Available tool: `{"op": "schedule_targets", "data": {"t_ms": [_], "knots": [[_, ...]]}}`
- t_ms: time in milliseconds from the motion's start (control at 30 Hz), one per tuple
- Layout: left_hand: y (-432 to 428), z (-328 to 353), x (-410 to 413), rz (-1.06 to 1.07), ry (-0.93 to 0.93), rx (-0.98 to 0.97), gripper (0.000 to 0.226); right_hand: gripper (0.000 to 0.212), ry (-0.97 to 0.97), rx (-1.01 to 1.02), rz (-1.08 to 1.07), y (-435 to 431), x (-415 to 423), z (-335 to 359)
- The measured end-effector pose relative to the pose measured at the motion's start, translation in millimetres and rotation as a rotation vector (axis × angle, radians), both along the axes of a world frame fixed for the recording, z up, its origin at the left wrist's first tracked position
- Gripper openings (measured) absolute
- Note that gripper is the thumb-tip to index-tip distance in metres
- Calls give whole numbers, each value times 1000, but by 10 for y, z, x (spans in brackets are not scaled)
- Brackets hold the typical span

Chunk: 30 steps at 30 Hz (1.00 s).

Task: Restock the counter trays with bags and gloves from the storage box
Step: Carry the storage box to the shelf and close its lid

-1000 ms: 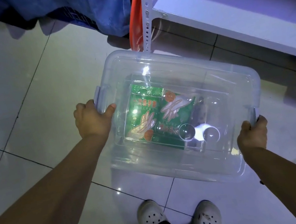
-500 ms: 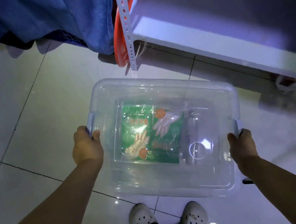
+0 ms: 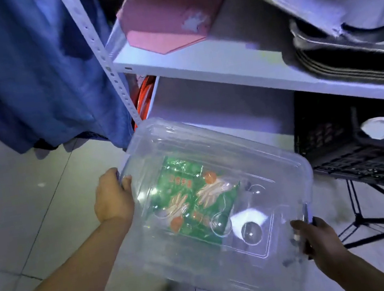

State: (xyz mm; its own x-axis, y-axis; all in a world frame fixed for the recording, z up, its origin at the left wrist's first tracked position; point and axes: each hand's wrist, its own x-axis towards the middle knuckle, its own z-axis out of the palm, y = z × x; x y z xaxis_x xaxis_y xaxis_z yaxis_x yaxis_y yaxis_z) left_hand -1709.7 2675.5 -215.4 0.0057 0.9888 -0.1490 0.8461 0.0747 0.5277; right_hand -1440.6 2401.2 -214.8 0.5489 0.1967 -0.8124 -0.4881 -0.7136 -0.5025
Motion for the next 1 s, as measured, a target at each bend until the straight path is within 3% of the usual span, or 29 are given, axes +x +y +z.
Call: {"op": "schedule_targets", "data": {"t_ms": [167, 400, 667, 733, 867, 933, 1000], "knots": [[359, 415, 586, -165, 59, 46, 26, 28, 126, 105, -107, -126, 182, 330], [690, 526, 1248, -443, 111, 78, 37, 14, 128, 258, -370, -111, 182, 386], [497, 352, 1145, -611, 15, 132, 49, 21, 63, 178, -469, 37, -43, 396], [428, 217, 1008, -566, -9, 48, 48, 18, 80, 212, -517, 95, -116, 344], [138, 105, 846, -411, -277, -314, 66, 29, 117, 272, -537, 330, -315, 251], [-46, 82, 783, -355, -295, -453, 56, 47, 138, 334, -607, 508, -414, 172], [-138, 95, 701, -273, -372, -564, 38, 48, 171, 384, -619, 754, -525, 117]]}}
